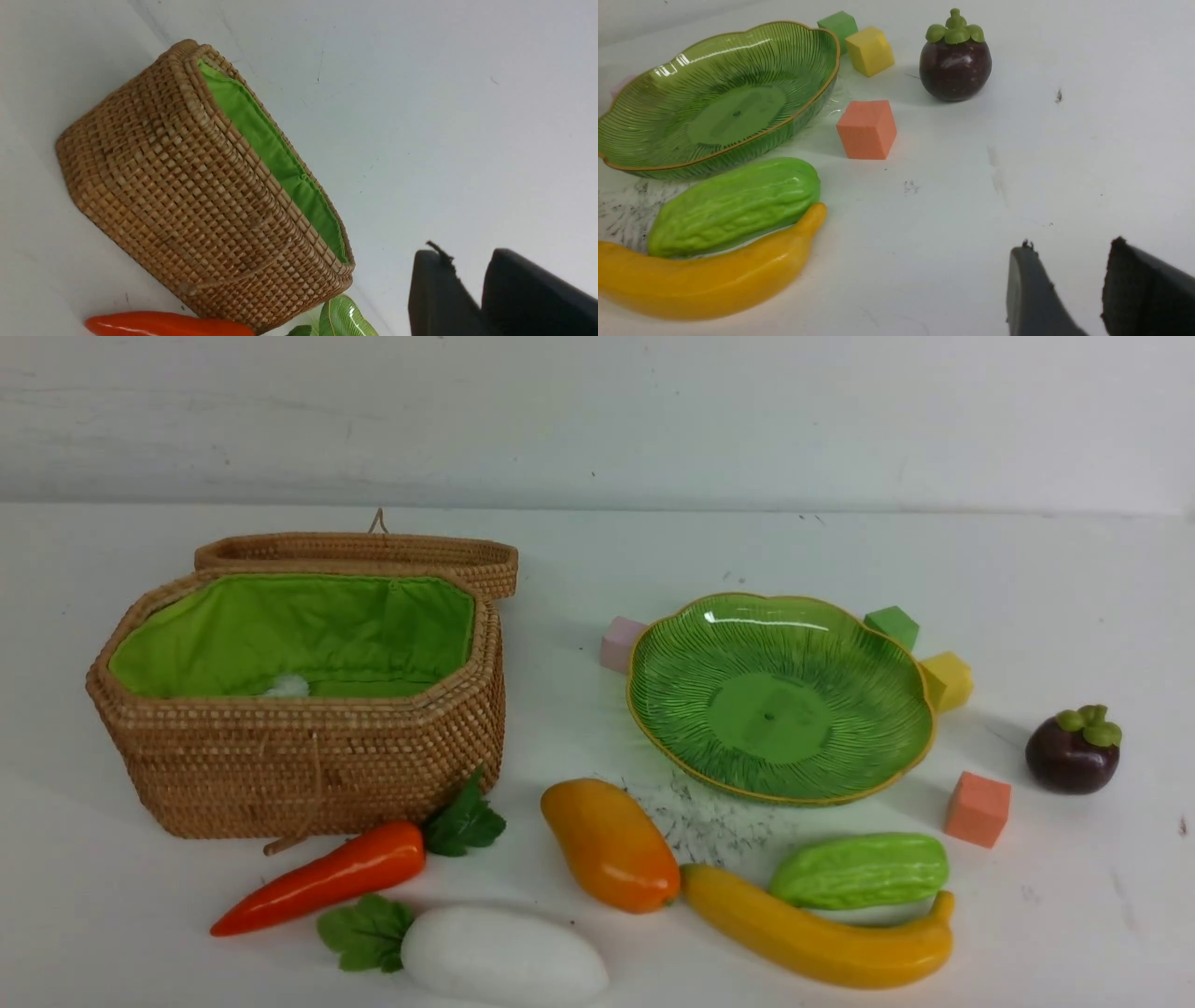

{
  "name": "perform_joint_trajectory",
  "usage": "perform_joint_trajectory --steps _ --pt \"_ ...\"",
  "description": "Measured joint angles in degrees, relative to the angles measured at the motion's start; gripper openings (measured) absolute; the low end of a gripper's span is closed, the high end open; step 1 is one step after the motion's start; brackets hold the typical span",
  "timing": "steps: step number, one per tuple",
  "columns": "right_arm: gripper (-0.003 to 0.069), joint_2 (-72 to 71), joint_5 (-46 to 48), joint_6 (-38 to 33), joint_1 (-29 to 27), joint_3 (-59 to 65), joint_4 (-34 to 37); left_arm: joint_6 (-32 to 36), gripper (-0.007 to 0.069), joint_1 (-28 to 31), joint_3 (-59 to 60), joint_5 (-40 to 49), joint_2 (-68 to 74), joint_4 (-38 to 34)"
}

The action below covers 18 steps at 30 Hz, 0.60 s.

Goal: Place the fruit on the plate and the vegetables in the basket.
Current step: Use the left arm to grab a carrot and put it into the left basket

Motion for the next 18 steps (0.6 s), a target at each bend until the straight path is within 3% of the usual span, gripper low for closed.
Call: perform_joint_trajectory --steps 3,7,11,18 --pt "0.0241 0.0 0.0 0.0 0.0 0.0 0.0 1.81 0.0107 0.0 -3.83 2.85 0.0 1.13" --pt "0.0241 0.0 -0.3 -0.05 0.0 0.0 -1.16 5.05 -0.0013 0.0 -11.73 10.46 0.06 4.27" --pt "0.0241 0.0 -3.73 0.95 0.0 0.45 -1.56 8.06 -0.0013 0.0 -18.77 21.35 3.44 5.73" --pt "0.0241 0.0 -21.02 11.76 0.0 0.5 8.02 19.89 -0.0013 0.0 -32.12 48.91 22.61 7.7"
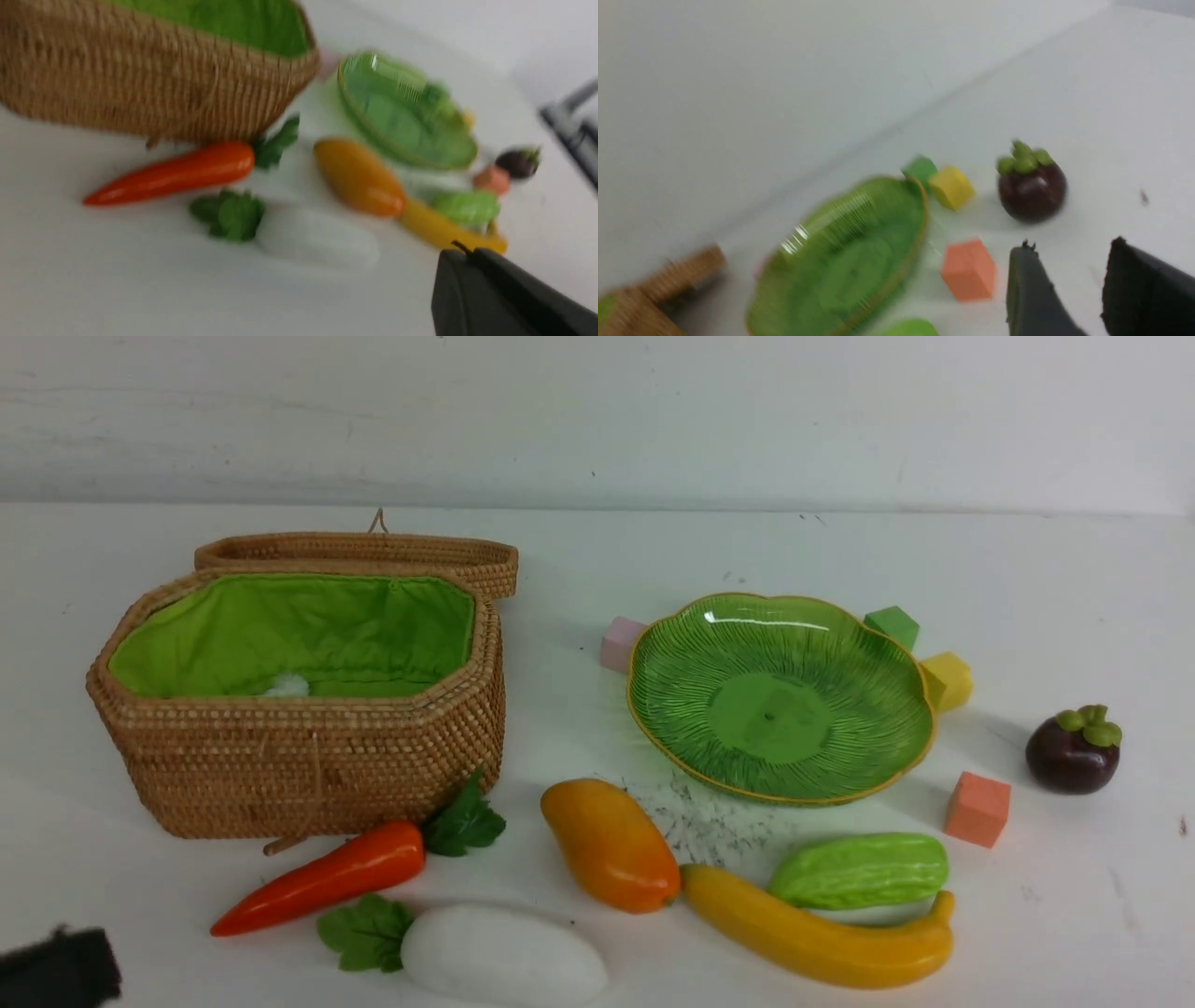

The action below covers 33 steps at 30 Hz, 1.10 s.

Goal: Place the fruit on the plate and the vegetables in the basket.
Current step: Use the left arm to grab a carrot and put it into the left basket

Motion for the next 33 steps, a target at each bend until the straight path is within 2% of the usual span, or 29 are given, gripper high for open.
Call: perform_joint_trajectory --steps 4,7,8,11,12,15,17,21,24,26,29,33 --pt "0.0237 0.0 -6.73 3.24 0.0 0.0 0.64 3.02 -0.0013 0.0 -2.18 2.24 8.59 -0.5" --pt "0.0228 0.0 -5.77 7.73 0.73 -0.58 0.01 6.43 -0.0013 0.0 -3.19 2.34 12.32 -1.27" --pt "0.0214 0.19 -1.63 9.64 1.92 -3.12 -1.6 9.62 -0.0013 0.0 -4.33 3.01 14.38 -1.58" --pt "0.0178 3.61 10.42 10.4 6.75 -11.89 -5.76 12.55 -0.0013 0.0 -8.06 5.49 18.59 -2.09" --pt "0.0165 5.71 15.55 9.38 9.25 -16.29 -6.51 13.09 -0.0013 0.0 -9.48 6.42 20.0 -2.16" --pt "0.0125 13.2 34.54 0.01 19.13 -31.69 -6.15 14.11 -0.0013 -1.33 -13.47 8.9 24.33 -1.37" --pt "0.0116 17.3 44.32 -5.75 24.4 -39.17 -4.9 14.21 -0.0013 -4.7 -15.37 10.29 26.67 0.82" --pt "0.0111 25.8 62.21 -14.5 35.6 -53.65 0.93 11.52 -0.0013 -15.82 -19.11 14.02 32.31 8.72" --pt "0.0111 29.43 68.96 -16.78 42.43 -60.97 4.52 9.8 -0.0013 -23.39 -20.45 15.07 36.24 16.54" --pt "0.0111 30.24 70.06 -18.0 45.49 -63.49 5.7 9.8 -0.0013 -25.27 -20.62 14.59 37.94 19.35" --pt "0.0114 30.24 69.43 -20.44 48.64 -65.21 7.41 11.41 -0.0013 -24.95 -20.84 12.61 39.5 20.82" --pt "0.0118 30.12 68.2 -23.09 49.59 -65.53 7.64 14.69 -0.0013 -21.47 -20.86 10.02 39.72 20.99"
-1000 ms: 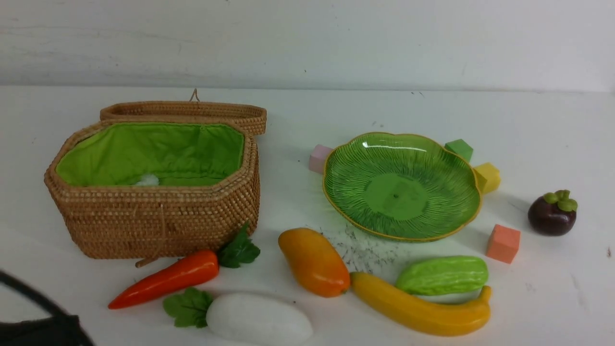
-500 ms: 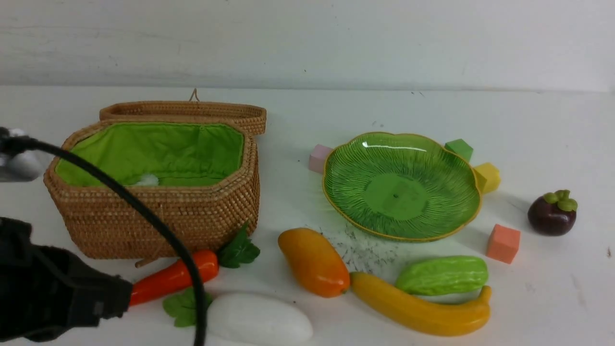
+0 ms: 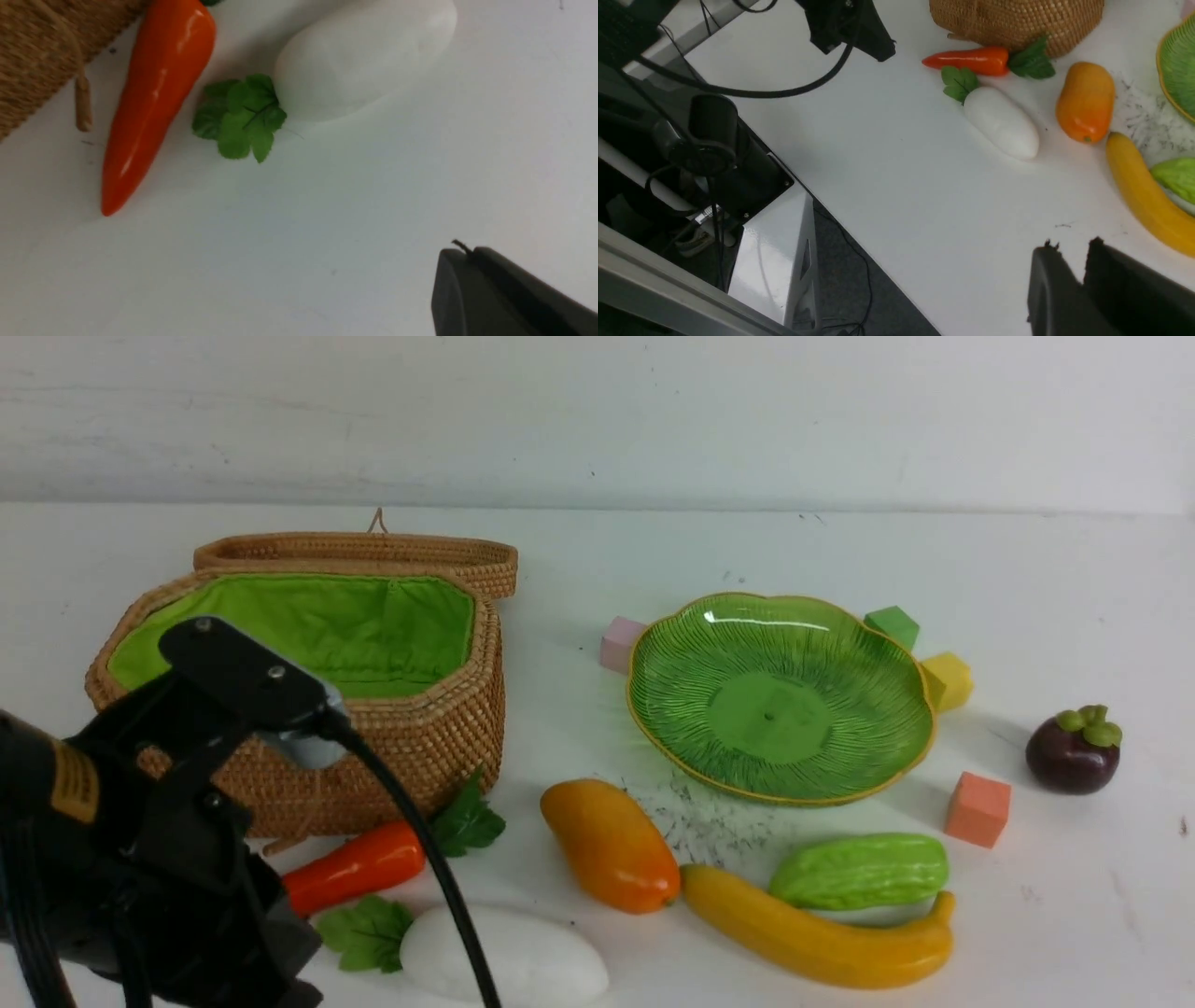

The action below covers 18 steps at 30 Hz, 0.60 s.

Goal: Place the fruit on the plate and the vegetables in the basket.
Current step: Use the left arm to grab a carrot and put it into the left basket

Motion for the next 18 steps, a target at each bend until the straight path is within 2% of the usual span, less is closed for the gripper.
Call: perform_joint_trajectory --steps 5,11,15,16,17,18 --pt "0.012 0.0 -0.1 -1.28 0.05 0.0 -0.34 3.42 -0.0013 4.48 0.85 -4.39 1.78 0.26" --pt "0.0125 0.0 -0.25 -1.37 0.1 0.0 -3.05 8.91 0.0011 5.05 4.56 -9.27 8.1 0.77" --pt "0.0128 0.0 -0.25 -1.37 0.1 0.0 -4.54 10.97 0.0121 5.44 5.28 -13.05 12.72 2.07" --pt "0.0128 0.0 -0.25 -1.37 0.1 0.0 -5.15 11.25 0.0209 5.49 5.28 -15.35 14.83 4.01" --pt "0.0128 0.0 -0.25 -1.37 0.1 0.0 -5.34 11.3 0.0239 5.49 5.28 -15.88 15.26 4.8" --pt "0.0129 0.0 -0.25 -1.37 0.1 0.0 -5.67 11.4 0.0302 5.49 5.28 -17.78 16.75 6.59"
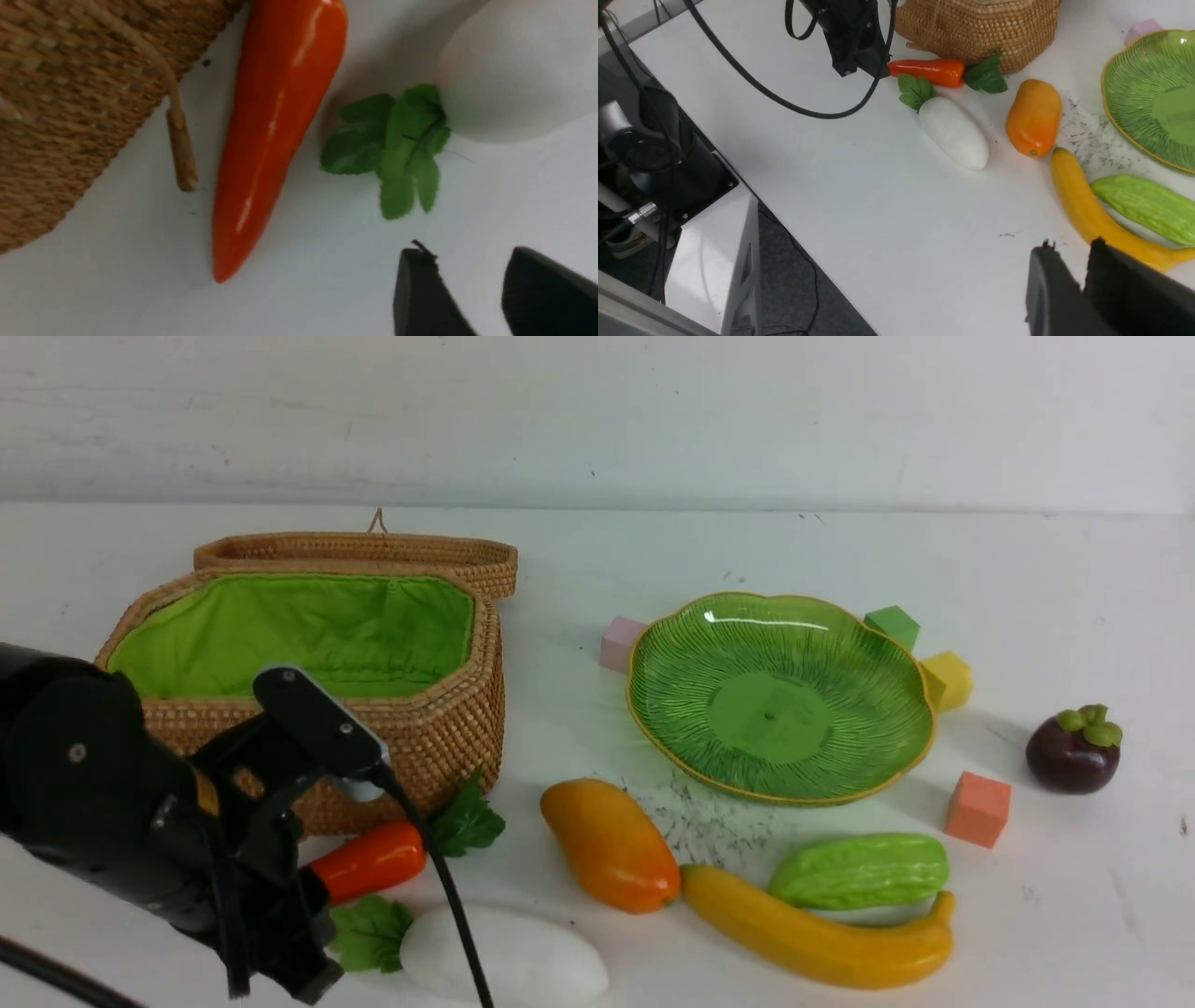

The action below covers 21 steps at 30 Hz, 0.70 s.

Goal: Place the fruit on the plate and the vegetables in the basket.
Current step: Use the left arm to grab a carrot and put it into the left basket

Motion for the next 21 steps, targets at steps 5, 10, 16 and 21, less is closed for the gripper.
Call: perform_joint_trajectory --steps 5,10,16,21 --pt "0.0134 0.0 0.0 0.0 0.0 0.0 -0.45 0.07 0.0466 0.0 0.0 -5.27 4.16 6.87" --pt "0.014 0.0 0.0 0.0 0.0 0.0 -0.58 0.07 0.0527 0.0 0.0 -11.15 9.8 17.31" --pt "0.0141 0.0 0.0 0.0 0.0 0.0 -0.57 0.07 0.0496 0.0 0.0 -14.36 15.24 23.18" --pt "0.0141 0.0 0.0 0.0 0.0 0.0 -0.75 0.07 0.0456 0.0 -0.36 -16.27 17.83 24.63"
